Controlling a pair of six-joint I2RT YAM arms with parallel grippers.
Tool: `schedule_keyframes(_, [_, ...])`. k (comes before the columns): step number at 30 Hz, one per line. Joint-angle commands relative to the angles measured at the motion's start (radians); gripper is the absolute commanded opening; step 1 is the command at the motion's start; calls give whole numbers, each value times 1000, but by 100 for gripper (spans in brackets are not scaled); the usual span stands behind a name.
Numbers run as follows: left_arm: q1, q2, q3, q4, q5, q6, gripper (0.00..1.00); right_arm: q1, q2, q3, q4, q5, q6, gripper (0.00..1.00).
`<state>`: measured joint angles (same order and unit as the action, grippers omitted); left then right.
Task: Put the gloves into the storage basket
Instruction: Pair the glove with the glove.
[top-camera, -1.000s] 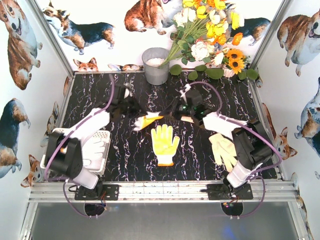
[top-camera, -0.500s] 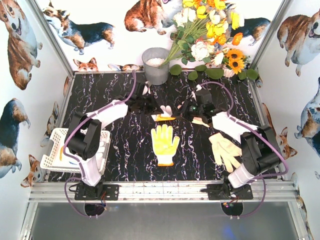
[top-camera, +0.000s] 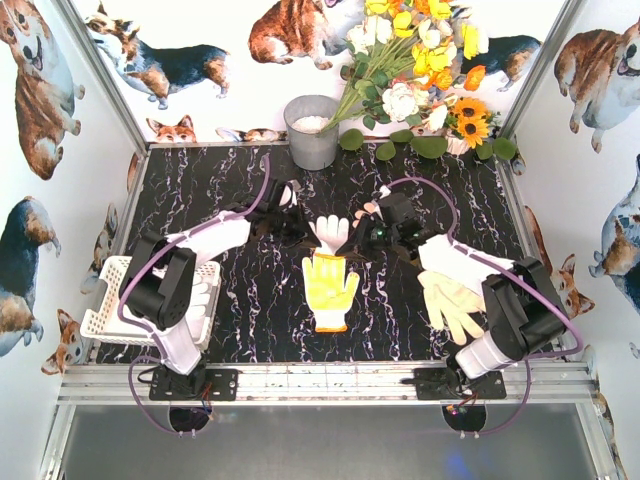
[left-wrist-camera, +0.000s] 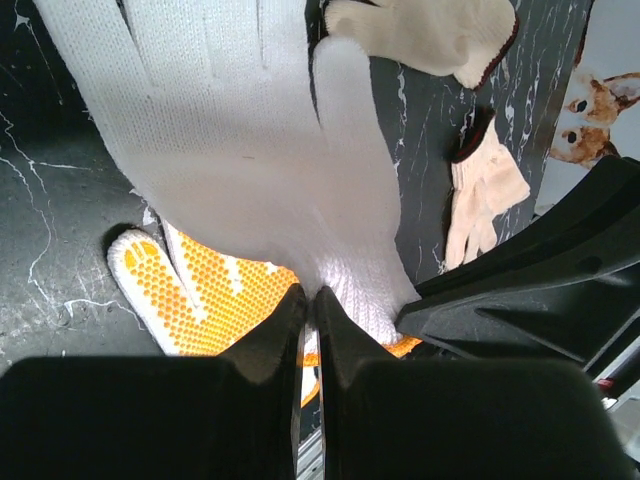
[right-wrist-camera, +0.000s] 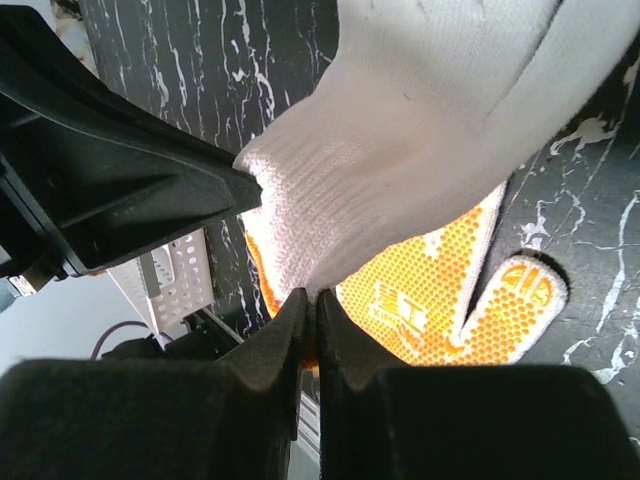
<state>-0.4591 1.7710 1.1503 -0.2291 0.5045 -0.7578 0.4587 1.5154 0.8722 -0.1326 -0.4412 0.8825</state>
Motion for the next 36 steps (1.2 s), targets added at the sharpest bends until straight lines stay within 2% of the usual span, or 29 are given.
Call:
schedule_keyframes(1, [9, -53, -9, -20, -23, 41, 0, 23, -63, 31, -3, 8, -1, 0])
schedule_keyframes(11, [11, -165, -71, -30, -45, 41, 0, 69, -120, 46, -57, 55, -7, 0])
schedule_keyframes(20, [-7, -220, -227, 108, 24, -44, 0, 115, -153, 19, -90, 93, -8, 0])
schedule_keyframes(30, [-68, -283, -310, 92, -6, -43, 0, 195, -203, -91, -92, 144, 41, 0])
schedule_keyframes(36, [-74, -339, -374, 68, -19, -42, 0, 248, -194, -104, -116, 169, 47, 0])
